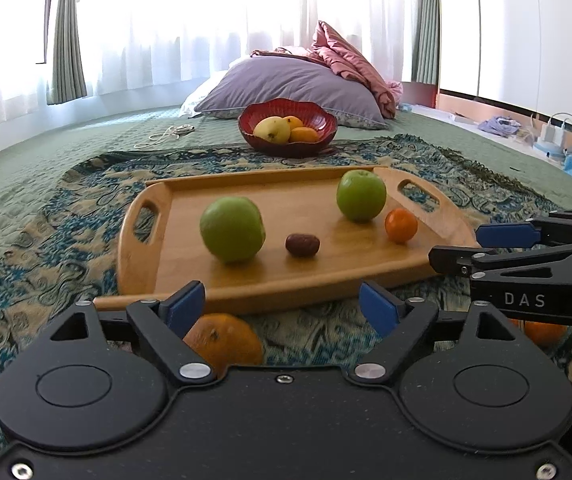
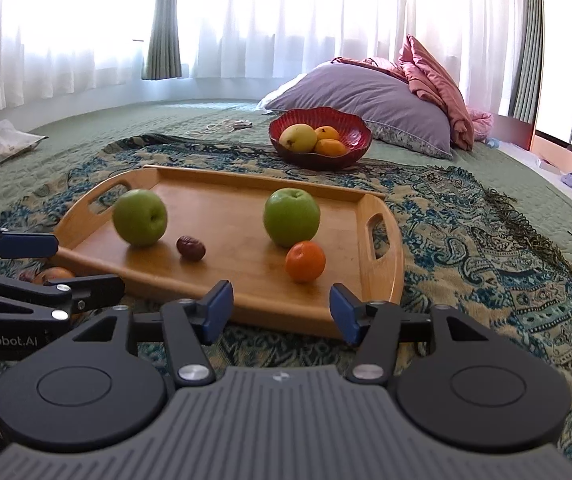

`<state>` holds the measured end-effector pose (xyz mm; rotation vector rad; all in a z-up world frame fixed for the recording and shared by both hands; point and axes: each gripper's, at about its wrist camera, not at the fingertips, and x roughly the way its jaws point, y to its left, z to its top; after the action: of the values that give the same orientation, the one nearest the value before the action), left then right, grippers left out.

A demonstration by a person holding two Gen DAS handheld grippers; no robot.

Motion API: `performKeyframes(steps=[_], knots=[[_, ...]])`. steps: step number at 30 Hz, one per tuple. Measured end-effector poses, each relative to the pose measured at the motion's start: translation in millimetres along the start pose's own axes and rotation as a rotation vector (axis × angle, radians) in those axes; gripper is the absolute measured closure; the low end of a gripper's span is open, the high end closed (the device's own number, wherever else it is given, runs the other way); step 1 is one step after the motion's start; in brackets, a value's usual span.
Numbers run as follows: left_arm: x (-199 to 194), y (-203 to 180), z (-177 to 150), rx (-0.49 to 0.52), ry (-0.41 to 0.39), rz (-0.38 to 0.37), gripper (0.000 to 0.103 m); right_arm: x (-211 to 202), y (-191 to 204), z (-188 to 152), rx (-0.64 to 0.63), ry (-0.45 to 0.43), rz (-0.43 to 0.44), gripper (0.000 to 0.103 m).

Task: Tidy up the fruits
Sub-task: 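Open the right tool to release the mandarin onto the tray, then grasp the brown orange with the left tool while the right tool grasps a mandarin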

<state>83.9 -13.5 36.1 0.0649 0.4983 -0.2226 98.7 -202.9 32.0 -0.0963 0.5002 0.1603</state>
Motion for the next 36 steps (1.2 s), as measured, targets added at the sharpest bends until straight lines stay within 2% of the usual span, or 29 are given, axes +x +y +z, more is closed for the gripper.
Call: performKeyframes(steps=[6,11,15,23,32,34,36], knots=[[-7,2,-12,-0.009,0.018,0.009,0.019,-10,10,-15,-0.017,-0.004,-0.003,0.032],[-8,5,-17,-0.01,0.014,0.038,0.018,-16,10,-28,0.02,-0.007,0.004,0.03],[-8,9,-20,-0.02,0.009,0.074,0.016,-22,12,-38,0.021,-0.014,-0.014,0.028],[0,19,-28,-0.063,0.038,0.09,0.016,-27,10,-52,0.045,-0.005,-0.052,0.028],[8,20,-31,-0.068,0.055,0.098,0.016,-20,16,-54,-0.02,0.022,-0.123,0.028],[10,20,-32,-0.074,0.06,0.091,0.017,-18,17,-53,-0.028,0.03,-0.12,0.032],[12,21,-33,-0.077,0.068,0.088,0.025,-17,17,-52,-0.033,0.042,-0.116,0.035]])
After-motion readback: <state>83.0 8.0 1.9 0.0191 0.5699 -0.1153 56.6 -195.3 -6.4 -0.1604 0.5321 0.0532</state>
